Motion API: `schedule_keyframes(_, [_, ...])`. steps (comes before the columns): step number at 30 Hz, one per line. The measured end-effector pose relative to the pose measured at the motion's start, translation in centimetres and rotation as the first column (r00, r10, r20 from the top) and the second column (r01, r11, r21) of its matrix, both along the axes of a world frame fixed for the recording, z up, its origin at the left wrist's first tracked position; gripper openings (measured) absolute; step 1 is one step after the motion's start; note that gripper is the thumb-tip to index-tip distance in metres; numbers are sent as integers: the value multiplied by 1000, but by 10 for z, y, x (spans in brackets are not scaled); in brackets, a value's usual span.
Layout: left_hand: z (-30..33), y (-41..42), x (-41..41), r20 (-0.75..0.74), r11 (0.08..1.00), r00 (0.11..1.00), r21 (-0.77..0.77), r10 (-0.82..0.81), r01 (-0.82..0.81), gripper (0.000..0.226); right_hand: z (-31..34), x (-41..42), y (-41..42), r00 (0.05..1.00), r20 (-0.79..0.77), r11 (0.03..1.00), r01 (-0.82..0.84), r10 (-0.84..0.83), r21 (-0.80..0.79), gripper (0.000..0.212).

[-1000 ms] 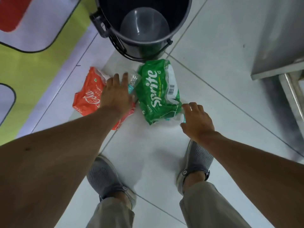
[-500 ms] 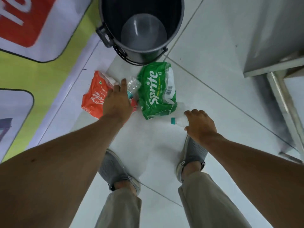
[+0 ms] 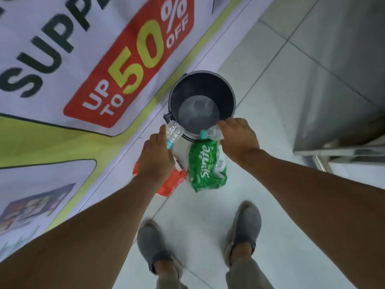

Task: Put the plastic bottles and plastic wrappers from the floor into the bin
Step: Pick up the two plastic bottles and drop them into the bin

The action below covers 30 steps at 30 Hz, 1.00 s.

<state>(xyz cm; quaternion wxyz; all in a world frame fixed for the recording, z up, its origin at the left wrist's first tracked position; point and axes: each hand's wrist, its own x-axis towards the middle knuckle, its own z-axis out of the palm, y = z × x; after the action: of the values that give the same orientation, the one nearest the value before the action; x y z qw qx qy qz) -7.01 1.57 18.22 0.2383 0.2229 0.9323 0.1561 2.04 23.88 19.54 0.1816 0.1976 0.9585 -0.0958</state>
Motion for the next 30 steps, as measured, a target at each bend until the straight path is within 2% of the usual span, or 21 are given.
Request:
schedule_keyframes(5, [-17,-17,-17,-21,999,1000,-35,-11,10,81,-31,-47,-7,997,44,996,-62,59,57,55])
schedule_keyframes(8, [-26,-29,-16,-13,998,1000,-60,-21,20,81,-48,-49,-11,994,75,994,-90,85,56,59])
schedule_keyframes(13, [-25,-27,-14,-16,996,998,-66,-56,55,81,-52,-39,-5,990,29,990,-138,137,13,76])
schedule_keyframes(19, [-11,39,-21,-59,980,979,-32,-198,196,79,-35,19,8,998,-64,999,-29,26,-40,79])
schedule_keyframes(23, [-15,100,-21,-84,937,935,-93,-344,336,88,-38,72,9,1000,21,998,-5,7,-66,89])
schedule_keyframes(25, [-21,126,-19,-93,908,908,-142,-408,393,91,-42,95,11,999,49,997,7,-3,-80,86])
schedule_keyframes(30, [-26,146,-21,-130,901,896,-149,-425,407,92,-53,129,8,995,94,995,19,-10,-100,82])
